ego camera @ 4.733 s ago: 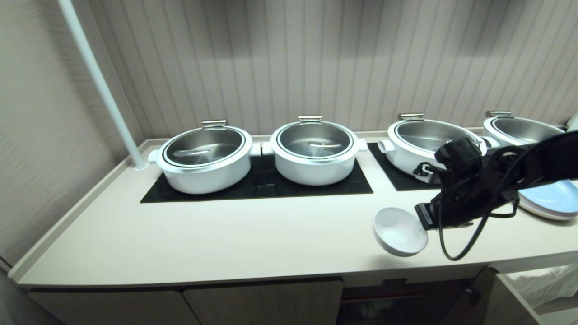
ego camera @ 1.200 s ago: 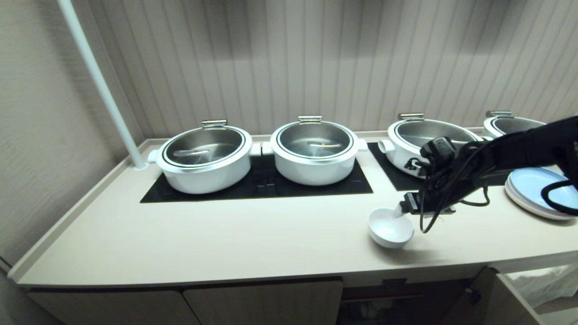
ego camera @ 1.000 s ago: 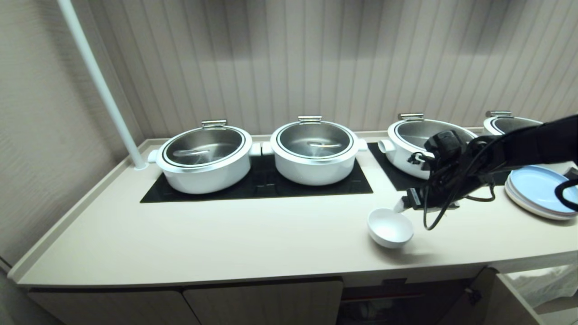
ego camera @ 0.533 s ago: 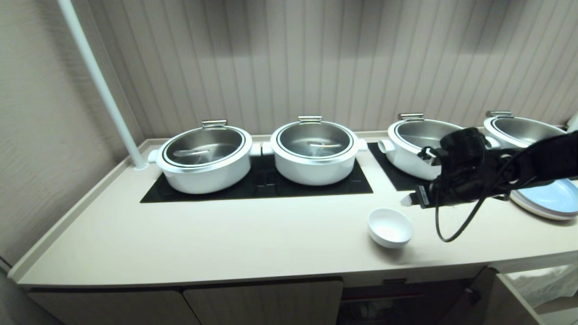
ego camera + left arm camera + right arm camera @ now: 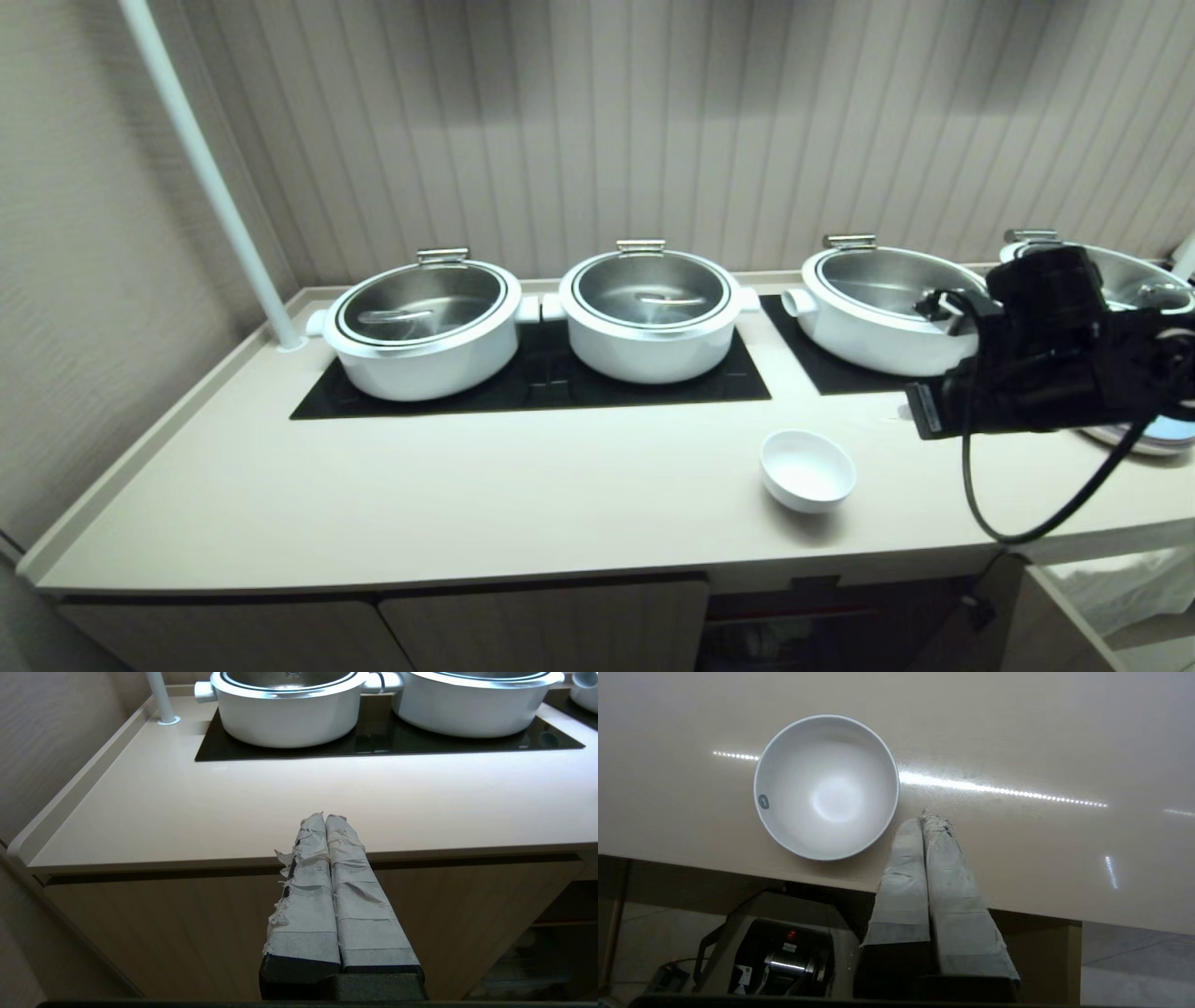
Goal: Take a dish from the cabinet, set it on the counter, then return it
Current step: Pick up the bowl from the table
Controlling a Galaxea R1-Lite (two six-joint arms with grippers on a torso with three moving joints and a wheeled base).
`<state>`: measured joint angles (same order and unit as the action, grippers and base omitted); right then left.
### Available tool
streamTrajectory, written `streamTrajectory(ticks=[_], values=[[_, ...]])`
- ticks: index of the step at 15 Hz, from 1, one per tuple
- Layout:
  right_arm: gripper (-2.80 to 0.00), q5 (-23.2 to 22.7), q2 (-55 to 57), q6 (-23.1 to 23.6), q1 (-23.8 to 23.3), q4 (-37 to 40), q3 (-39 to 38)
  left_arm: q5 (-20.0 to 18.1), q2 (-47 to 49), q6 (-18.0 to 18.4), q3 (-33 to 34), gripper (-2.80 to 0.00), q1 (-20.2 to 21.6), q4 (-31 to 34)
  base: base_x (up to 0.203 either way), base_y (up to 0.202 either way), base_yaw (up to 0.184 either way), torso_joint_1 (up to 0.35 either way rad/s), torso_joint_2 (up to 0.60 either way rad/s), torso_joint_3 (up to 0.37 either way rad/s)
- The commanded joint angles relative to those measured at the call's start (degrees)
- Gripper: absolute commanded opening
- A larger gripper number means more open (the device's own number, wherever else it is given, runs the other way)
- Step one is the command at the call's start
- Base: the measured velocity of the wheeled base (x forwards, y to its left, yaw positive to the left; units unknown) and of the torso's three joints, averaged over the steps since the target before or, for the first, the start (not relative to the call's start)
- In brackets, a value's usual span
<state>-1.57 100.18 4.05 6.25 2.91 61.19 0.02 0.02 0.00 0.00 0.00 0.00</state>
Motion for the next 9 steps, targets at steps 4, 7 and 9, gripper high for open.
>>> streamTrajectory(ticks=[4, 7, 9], values=[[-2.80, 2.44, -11.93, 0.04, 0.73, -0.19, -6.82, 0.05, -0.02, 0.00, 0.00, -2.80, 0.00, 0.00, 0.000, 0.000, 0.000, 0.000, 0.00, 0.000], [-2.80, 8.10, -19.22, 0.00, 2.73, -4.18, -13.70, -0.02, -0.02, 0.00, 0.00, -2.80, 0.00, 0.00, 0.000, 0.000, 0.000, 0.000, 0.00, 0.000], [-2.80, 10.47, -24.83, 0.05, 3.76, -6.95, -18.51, -0.02, -0.02, 0.00, 0.00, -2.80, 0.00, 0.00, 0.000, 0.000, 0.000, 0.000, 0.00, 0.000]])
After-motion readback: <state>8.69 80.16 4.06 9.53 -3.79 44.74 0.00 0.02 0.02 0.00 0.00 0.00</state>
